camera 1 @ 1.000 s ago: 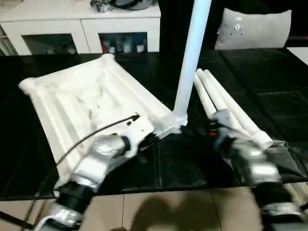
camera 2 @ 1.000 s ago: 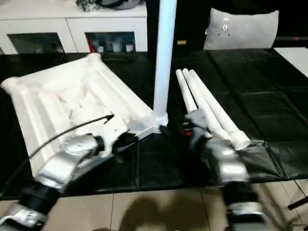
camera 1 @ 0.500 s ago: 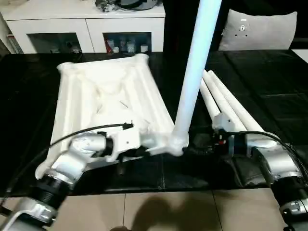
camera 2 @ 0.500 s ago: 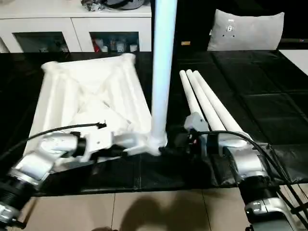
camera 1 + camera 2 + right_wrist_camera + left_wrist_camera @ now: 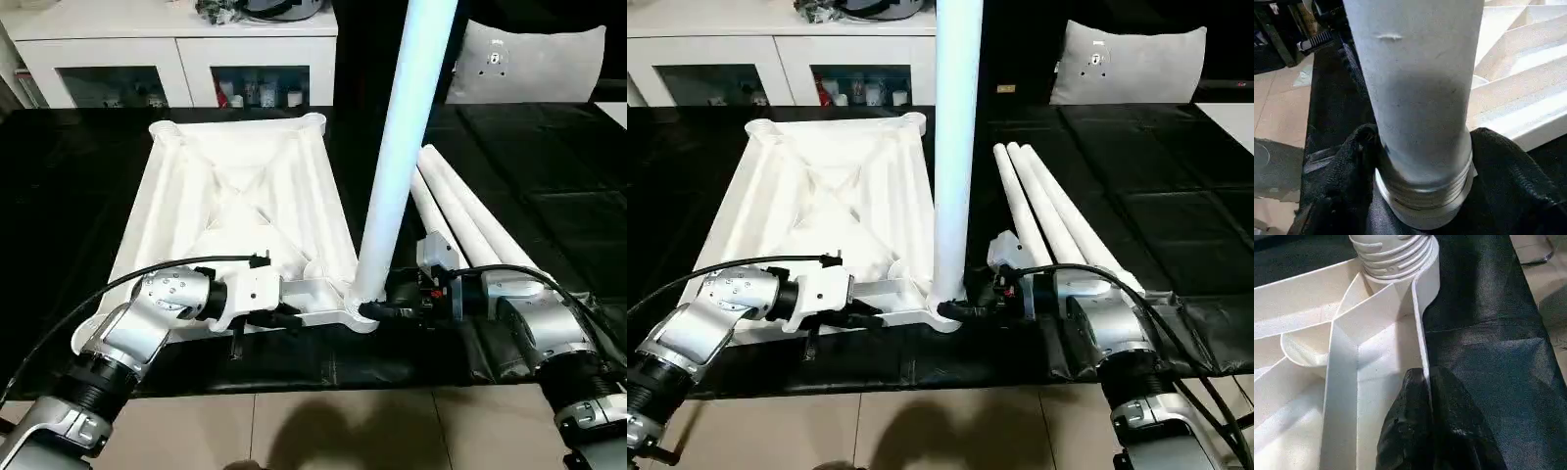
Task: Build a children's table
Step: Rotate leg to tighten
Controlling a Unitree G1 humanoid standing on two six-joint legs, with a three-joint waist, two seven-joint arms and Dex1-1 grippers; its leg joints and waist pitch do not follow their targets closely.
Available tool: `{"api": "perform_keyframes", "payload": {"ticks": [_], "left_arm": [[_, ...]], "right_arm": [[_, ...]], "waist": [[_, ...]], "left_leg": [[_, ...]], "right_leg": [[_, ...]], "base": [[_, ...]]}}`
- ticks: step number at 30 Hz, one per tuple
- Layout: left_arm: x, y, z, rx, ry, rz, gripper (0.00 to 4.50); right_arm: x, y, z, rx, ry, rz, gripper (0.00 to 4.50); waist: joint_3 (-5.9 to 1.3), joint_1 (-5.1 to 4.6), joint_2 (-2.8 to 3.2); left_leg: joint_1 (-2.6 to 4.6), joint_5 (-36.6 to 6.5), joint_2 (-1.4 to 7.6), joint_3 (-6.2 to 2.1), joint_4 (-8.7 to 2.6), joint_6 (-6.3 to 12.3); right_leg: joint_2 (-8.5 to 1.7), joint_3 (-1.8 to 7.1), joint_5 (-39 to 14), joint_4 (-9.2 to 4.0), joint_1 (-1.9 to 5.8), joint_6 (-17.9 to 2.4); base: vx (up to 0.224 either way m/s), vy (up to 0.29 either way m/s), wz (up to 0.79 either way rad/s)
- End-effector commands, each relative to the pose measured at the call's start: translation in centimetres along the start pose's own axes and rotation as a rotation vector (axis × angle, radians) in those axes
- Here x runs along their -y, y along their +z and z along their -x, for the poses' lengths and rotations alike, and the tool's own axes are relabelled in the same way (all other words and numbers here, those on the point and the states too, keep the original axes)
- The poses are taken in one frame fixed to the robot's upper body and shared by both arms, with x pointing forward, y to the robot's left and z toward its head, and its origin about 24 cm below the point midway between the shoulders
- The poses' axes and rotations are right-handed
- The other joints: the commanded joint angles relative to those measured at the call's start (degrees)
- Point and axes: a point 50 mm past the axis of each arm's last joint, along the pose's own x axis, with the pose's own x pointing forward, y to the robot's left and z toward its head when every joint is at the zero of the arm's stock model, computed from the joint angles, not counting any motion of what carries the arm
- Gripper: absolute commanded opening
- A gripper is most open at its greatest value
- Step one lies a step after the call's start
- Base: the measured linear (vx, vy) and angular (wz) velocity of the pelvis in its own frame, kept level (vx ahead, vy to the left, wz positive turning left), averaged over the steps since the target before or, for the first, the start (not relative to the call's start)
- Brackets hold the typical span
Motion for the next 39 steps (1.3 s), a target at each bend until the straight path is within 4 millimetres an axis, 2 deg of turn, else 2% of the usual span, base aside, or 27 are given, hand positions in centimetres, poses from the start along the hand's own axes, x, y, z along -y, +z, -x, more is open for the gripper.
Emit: {"api": "perform_keyframes", "payload": {"ticks": [1, 5, 8, 9, 10, 11, 12, 14, 15, 16, 17, 18, 20, 21, 22, 24, 25, 28, 29, 30, 33, 36, 39], "left_arm": [[2.3, -1.5, -1.3, -0.066, -0.165, 0.036, 0.00], [2.7, -1.5, -1.7, -0.042, -0.151, 0.077, 0.00], [2.7, -0.9, -2.4, 0.024, -0.077, 0.145, 0.00], [2.2, -0.4, -2.9, 0.065, 0.007, 0.201, 0.00], [2.2, -0.4, -2.9, 0.065, 0.007, 0.201, 0.00], [1.8, 0.0, -3.2, 0.089, 0.065, 0.243, 0.00], [1.2, 0.5, -3.7, 0.116, 0.144, 0.303, 0.00], [1.0, 0.9, -4.1, 0.127, 0.180, 0.335, 0.00], [0.8, 1.2, -4.3, 0.134, 0.198, 0.346, 0.00], [0.6, 1.6, -4.6, 0.142, 0.227, 0.362, 0.00], [0.2, 2.2, -5.1, 0.156, 0.267, 0.378, 0.00], [0.0, 2.5, -5.2, 0.161, 0.285, 0.386, 0.00], [-0.6, 3.5, -5.9, 0.185, 0.349, 0.414, 0.00], [-0.8, 3.8, -6.1, 0.193, 0.358, 0.416, 0.00], [-0.9, 3.9, -6.2, 0.192, 0.369, 0.418, 0.00], [-0.8, 3.7, -6.2, 0.169, 0.370, 0.406, 0.00], [-0.8, 3.6, -6.2, 0.165, 0.370, 0.403, 0.00], [-0.8, 2.9, -5.6, 0.140, 0.372, 0.379, 0.00], [-0.8, 2.9, -5.6, 0.141, 0.372, 0.379, 0.00], [-0.8, 2.5, -5.1, 0.137, 0.374, 0.364, 0.00], [-0.7, 1.8, -4.6, 0.114, 0.357, 0.348, 0.00], [-0.3, 1.0, -4.1, 0.083, 0.315, 0.325, 0.00], [0.0, 0.6, -3.7, 0.073, 0.265, 0.301, 0.00]], "right_arm": [[0.0, 0.1, -0.3, 0.000, 0.013, -0.019, 2.72], [-0.3, -0.4, -1.0, 0.039, -0.009, -0.067, 2.65], [-0.1, -0.7, -2.2, 0.076, -0.111, -0.129, 2.63], [0.5, -0.7, -3.2, 0.100, -0.228, -0.167, 2.62], [0.5, -0.7, -3.2, 0.100, -0.228, -0.167, 2.62], [1.0, -0.5, -3.9, 0.130, -0.310, -0.206, 2.62], [1.5, -0.2, -5.1, 0.174, -0.412, -0.264, 2.61], [1.6, -0.1, -6.0, 0.190, -0.461, -0.297, 2.60], [1.6, -0.1, -6.6, 0.193, -0.483, -0.317, 2.59], [1.5, -0.1, -7.2, 0.191, -0.506, -0.334, 2.55], [1.6, -0.1, -8.0, 0.180, -0.550, -0.362, 2.55], [1.6, -0.1, -8.3, 0.175, -0.570, -0.374, 2.55], [1.7, -0.1, -9.3, 0.175, -0.622, -0.443, 2.55], [1.5, 0.1, -9.6, 0.189, -0.607, -0.438, 2.88], [1.4, 0.3, -9.7, 0.191, -0.599, -0.417, 3.08], [1.4, 0.4, -9.5, 0.195, -0.599, -0.397, 3.21], [1.5, 0.3, -9.5, 0.197, -0.598, -0.396, 3.29], [1.7, -0.2, -8.1, 0.205, -0.602, -0.400, 3.48], [1.7, -0.2, -8.0, 0.205, -0.603, -0.400, 3.65], [1.8, -0.3, -6.8, 0.222, -0.599, -0.381, 3.72], [1.8, -0.5, -5.4, 0.229, -0.571, -0.335, 3.95], [1.6, -0.3, -3.4, 0.235, -0.517, -0.275, 4.22], [1.7, -0.1, -1.9, 0.215, -0.468, -0.220, 4.46]], "waist": [[-3.09, 0.03, -0.30], [-3.02, -0.08, -0.49], [-2.83, -0.38, -0.47], [-2.58, -0.58, -0.45], [-2.50, -0.93, -0.45], [-2.00, -1.41, -0.51], [-1.95, -1.99, -0.43], [-2.00, -2.74, -0.50], [-2.00, -3.01, -0.48], [-2.07, -3.05, -0.38], [-2.15, -3.06, 0.22], [-2.15, -3.29, -0.16], [-2.18, -3.33, -0.15], [-2.30, -3.25, -0.32], [-2.39, -3.15, -0.25], [-2.60, -2.86, -0.43], [-2.66, -2.78, -0.37], [-2.72, -2.49, -0.34], [-2.66, -2.39, -0.38], [-2.66, -2.20, -0.22], [-2.68, -1.85, -0.30], [-2.92, -1.42, -0.19], [-3.00, -1.40, -0.28]], "left_leg": [[0.28, -8.06, 3.10, -0.58, -3.30, 4.03], [0.32, -8.72, 3.17, -0.56, -3.43, 3.66], [0.20, -9.18, 3.20, -0.58, -3.66, 3.08], [0.38, -11.08, 3.11, -0.60, -3.85, 2.50], [0.45, -11.92, 3.16, -0.56, -3.90, 1.85], [0.63, -15.01, 2.95, -0.73, -4.24, 0.54], [0.83, -17.09, 2.73, -1.03, -4.31, -0.64], [0.45, -18.04, 2.79, -1.49, -4.76, -1.43], [0.73, -19.06, 2.83, -1.50, -4.67, -1.34], [0.92, -19.31, 2.86, -1.39, -4.58, -1.24], [1.15, -19.17, 2.86, -1.29, -4.43, -1.15], [1.03, -18.84, 2.76, -1.16, -4.47, -1.09], [0.93, -17.85, 2.68, -1.09, -4.44, -0.86], [0.82, -17.20, 2.62, -1.05, -4.36, -0.47], [0.82, -16.61, 2.69, -1.01, -4.33, -0.31], [0.62, -13.69, 2.63, -0.74, -4.06, 1.02], [0.52, -12.92, 2.63, -0.77, -4.04, 1.29], [0.32, -10.92, 2.58, -0.68, -3.93, 2.40], [0.31, -10.81, 2.62, -0.65, -3.92, 2.54], [0.32, -10.63, 2.65, -0.68, -3.94, 2.55], [0.40, -10.53, 2.75, -0.67, -3.98, 2.63], [0.39, -8.76, 2.78, -0.70, -3.76, 3.11], [0.25, -8.39, 2.76, -0.68, -3.61, 3.73]], "right_leg": [[-4.43, 2.29, -3.26, -3.52, 2.72, -14.28], [-4.48, 2.27, -4.88, -3.69, 2.63, -14.17], [-4.54, 2.32, -6.73, -3.80, 2.57, -14.03], [-4.52, 2.33, -10.03, -4.27, 2.43, -13.45], [-4.64, 2.46, -11.53, -4.23, 2.36, -13.24], [-4.78, 2.49, -18.32, -4.92, 2.17, -12.10], [-5.04, 2.49, -24.37, -5.49, 2.12, -10.54], [-4.87, 2.29, -26.98, -5.56, 2.24, -8.66], [-4.84, 2.38, -27.27, -5.84, 1.91, -8.23], [-4.86, 2.50, -26.84, -5.90, 1.74, -8.40], [-4.81, 2.75, -24.60, -5.80, 1.50, -9.17], [-4.49, 2.67, -22.34, -5.71, 1.54, -9.84], [-4.51, 2.72, -20.88, -5.59, 1.68, -10.23], [-4.50, 2.69, -20.37, -5.62, 1.82, -10.08], [-4.53, 2.73, -19.26, -5.51, 1.90, -10.20], [-4.46, 2.84, -13.73, -5.17, 2.07, -11.10], [-4.47, 2.81, -12.61, -5.02, 2.21, -11.29], [-4.48, 2.63, -10.91, -4.96, 2.46, -11.43], [-4.49, 2.65, -11.20, -4.98, 2.45, -11.42], [-4.46, 2.63, -11.39, -5.02, 2.49, -11.27], [-4.43, 2.63, -11.22, -4.97, 2.46, -11.15], [-4.28, 2.62, -6.49, -4.43, 2.65, -11.69], [-4.32, 2.49, -4.66, -4.29, 2.80, -12.52]], "base": [[0.000, 0.000, 0.00], [0.000, 0.000, 0.00], [0.000, 0.000, 0.00], [0.000, 0.000, 0.00], [0.000, 0.000, 0.00], [0.000, 0.000, 0.00], [0.000, 0.000, 0.00], [0.000, 0.000, 0.00], [0.000, 0.000, 0.00], [0.000, 0.000, 0.00], [0.000, 0.000, 0.00], [0.000, 0.000, 0.00], [0.000, 0.000, 0.00], [0.000, 0.000, 0.00], [0.000, 0.000, 0.00], [0.000, 0.000, 0.00], [0.000, 0.000, 0.00], [0.000, 0.000, 0.00], [0.000, 0.000, 0.00], [0.000, 0.000, 0.00], [0.000, 0.000, 0.00], [0.000, 0.000, 0.00], [0.000, 0.000, 0.00]]}}
